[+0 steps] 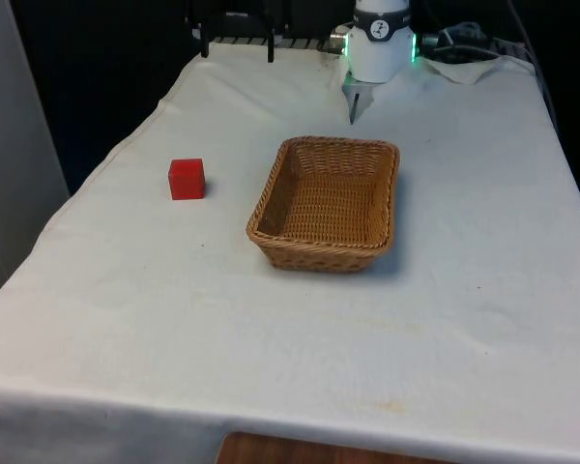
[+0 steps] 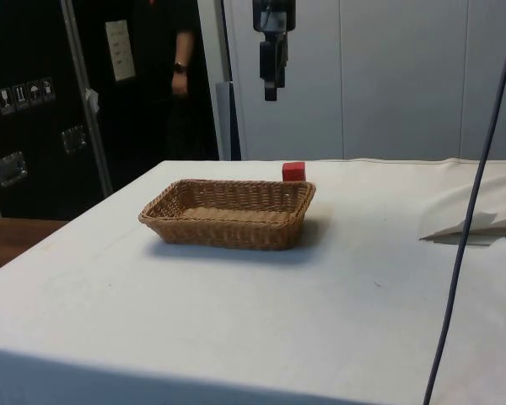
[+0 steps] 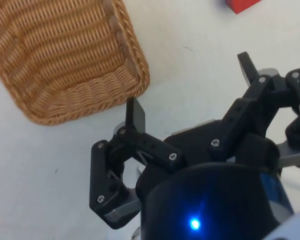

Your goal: Pick up the cube and place it into the basket.

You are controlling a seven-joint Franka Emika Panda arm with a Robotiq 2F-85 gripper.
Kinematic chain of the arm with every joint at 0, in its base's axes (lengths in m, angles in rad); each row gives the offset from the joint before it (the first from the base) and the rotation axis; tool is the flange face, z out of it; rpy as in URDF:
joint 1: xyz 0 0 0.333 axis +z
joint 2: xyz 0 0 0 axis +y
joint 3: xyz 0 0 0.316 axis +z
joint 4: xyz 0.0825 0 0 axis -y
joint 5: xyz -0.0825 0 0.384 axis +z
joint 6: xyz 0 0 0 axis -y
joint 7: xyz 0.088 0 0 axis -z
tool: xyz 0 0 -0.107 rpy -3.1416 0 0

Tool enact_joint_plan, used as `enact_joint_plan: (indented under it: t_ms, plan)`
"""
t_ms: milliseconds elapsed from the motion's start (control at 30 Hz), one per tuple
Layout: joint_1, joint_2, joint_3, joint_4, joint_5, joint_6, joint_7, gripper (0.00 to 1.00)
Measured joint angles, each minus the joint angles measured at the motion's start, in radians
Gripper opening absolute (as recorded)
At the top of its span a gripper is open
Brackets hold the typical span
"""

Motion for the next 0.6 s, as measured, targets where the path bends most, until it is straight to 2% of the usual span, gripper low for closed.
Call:
enact_joint_plan:
  t_ms: [233,600]
  plan:
    - [-0.003,0.010,-0.019,-0.045,0.003,0.090,-0.019,1.00]
    - [-0.006,0.038,-0.045,-0.076,0.011,0.175,-0.054,1.00]
